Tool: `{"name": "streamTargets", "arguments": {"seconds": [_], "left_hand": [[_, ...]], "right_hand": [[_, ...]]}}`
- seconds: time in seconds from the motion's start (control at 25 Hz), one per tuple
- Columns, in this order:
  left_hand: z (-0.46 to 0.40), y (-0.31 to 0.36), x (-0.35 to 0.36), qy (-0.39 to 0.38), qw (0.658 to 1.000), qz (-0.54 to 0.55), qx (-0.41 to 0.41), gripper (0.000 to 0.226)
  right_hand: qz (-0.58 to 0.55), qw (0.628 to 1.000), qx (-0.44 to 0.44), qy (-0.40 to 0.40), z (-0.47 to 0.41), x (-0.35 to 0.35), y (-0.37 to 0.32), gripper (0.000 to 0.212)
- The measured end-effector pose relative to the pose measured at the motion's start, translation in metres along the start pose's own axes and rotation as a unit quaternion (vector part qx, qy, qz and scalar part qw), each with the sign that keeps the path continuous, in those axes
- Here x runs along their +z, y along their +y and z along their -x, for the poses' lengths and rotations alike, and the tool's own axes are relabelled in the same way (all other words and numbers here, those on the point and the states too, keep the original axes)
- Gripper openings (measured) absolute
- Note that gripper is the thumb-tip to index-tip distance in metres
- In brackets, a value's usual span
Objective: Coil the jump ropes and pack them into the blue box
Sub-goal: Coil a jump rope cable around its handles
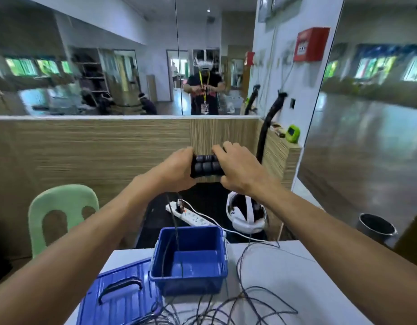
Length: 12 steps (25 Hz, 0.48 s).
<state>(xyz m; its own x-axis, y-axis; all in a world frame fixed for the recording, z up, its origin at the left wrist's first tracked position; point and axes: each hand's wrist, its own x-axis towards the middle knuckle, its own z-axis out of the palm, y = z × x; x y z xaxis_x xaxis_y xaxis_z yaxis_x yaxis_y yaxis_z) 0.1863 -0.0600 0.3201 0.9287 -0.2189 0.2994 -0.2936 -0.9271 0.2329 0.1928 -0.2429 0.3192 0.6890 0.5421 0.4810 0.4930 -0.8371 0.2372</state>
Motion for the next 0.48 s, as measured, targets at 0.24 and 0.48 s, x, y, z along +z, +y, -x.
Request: {"name": "streamTargets", "arguments": {"seconds": [0.24, 0.48], "left_hand": [[0.001, -0.001, -0.020, 0.023, 1.000, -0.013, 0.001, 0.051], [0.007, -0.011, -0.033, 0.015, 0.999, -0.038, -0.004, 0.038]], "right_hand": [[0.002, 0.999, -0.002, 0.044, -0.005, -0.002, -0.001, 0.061], [0.000, 0.999, -0.010, 0.045, -0.019, -0.007, -0.015, 0.050]]}}
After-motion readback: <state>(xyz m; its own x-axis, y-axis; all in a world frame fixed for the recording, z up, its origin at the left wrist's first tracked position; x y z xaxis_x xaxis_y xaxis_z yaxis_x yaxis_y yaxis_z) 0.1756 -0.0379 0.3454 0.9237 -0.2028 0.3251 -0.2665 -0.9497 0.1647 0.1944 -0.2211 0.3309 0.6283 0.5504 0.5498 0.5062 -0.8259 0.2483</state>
